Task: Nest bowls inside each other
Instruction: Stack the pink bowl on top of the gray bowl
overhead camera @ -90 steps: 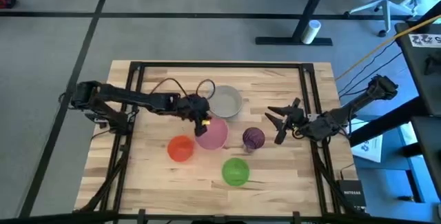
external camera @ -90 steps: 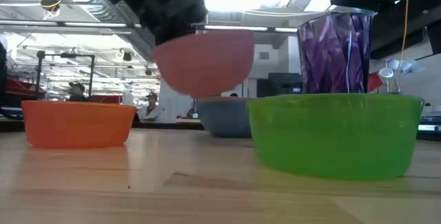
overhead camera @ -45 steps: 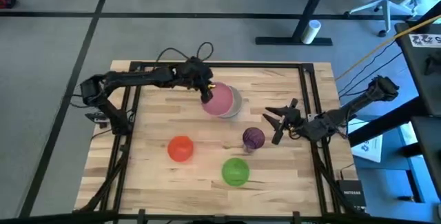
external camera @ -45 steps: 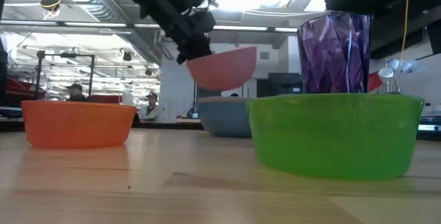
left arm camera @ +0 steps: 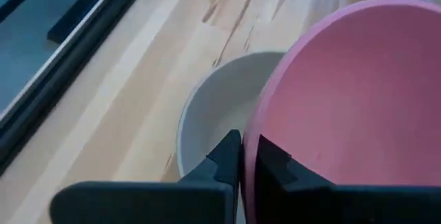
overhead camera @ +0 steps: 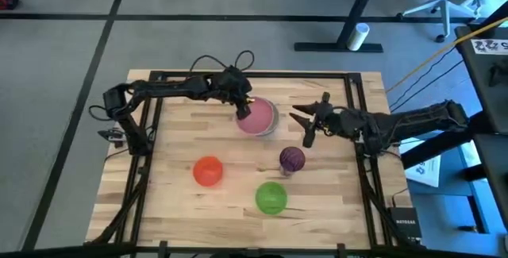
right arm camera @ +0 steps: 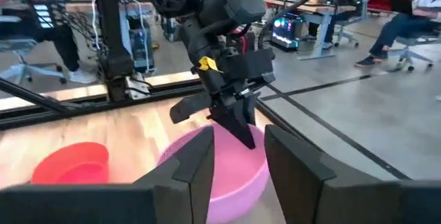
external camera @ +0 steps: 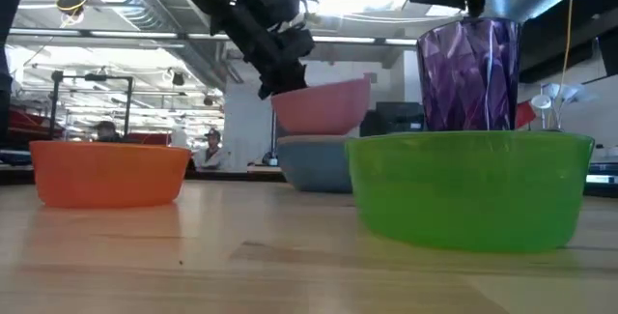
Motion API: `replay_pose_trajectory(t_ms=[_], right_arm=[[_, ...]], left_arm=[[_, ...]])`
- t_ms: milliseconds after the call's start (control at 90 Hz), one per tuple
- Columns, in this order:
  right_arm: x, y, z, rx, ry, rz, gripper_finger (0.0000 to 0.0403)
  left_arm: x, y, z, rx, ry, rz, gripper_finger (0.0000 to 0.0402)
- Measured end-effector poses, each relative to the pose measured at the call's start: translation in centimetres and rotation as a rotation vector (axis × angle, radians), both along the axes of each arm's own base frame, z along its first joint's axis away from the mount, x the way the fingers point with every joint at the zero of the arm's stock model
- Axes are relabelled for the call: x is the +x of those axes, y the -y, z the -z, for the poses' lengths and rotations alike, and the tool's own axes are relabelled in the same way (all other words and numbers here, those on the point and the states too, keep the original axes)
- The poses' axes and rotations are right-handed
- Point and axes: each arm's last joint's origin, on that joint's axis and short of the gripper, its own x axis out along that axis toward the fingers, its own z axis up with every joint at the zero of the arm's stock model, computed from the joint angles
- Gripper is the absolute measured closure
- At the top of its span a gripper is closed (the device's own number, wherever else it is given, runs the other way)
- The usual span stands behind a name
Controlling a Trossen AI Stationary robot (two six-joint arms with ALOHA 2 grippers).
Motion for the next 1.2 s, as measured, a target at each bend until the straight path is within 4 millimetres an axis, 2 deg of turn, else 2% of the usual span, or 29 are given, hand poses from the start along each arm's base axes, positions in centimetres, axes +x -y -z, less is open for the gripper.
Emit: replay_pose_trajectory(t_ms=[144,344,456,667,833,1044,1200], right_arm=[[1.2,0.1,0.8,0.002,-0.051,-0.006,0.0288],[2.0,0.1,0.9,-0.005,-0.072,-0.006,0.0288],[2.0,0.2,0.8,-0.019,-0.070,0.005,0.0288],[2.0,0.2,0.8,-0.017,-0.067,0.013,0.0288],[2.0,0.2,0.9,-0.003,-0.068,0.007,0.0288],[2.0,0.2,0.9,-0.001,-0.069,-0.001,0.0288],[2.0,0.2,1.0,-0.002,-0.080,-0.001,0.0288]], left_arm=[[0.1,-1.0,1.2,-0.015,-0.022,-0.018,0.0401],[0.9,-1.6,3.0,-0.054,-0.034,0.002,0.0401],[1.6,-1.9,3.1,-0.056,-0.036,0.009,0.0401],[2.6,-2.2,2.1,-0.010,-0.011,0.048,0.0397],[2.8,-2.3,1.6,-0.018,0.014,0.075,0.0347],[2.7,-2.3,1.7,-0.035,-0.004,0.073,0.0267],[2.4,-2.3,1.9,-0.049,-0.030,0.070,0.0225]])
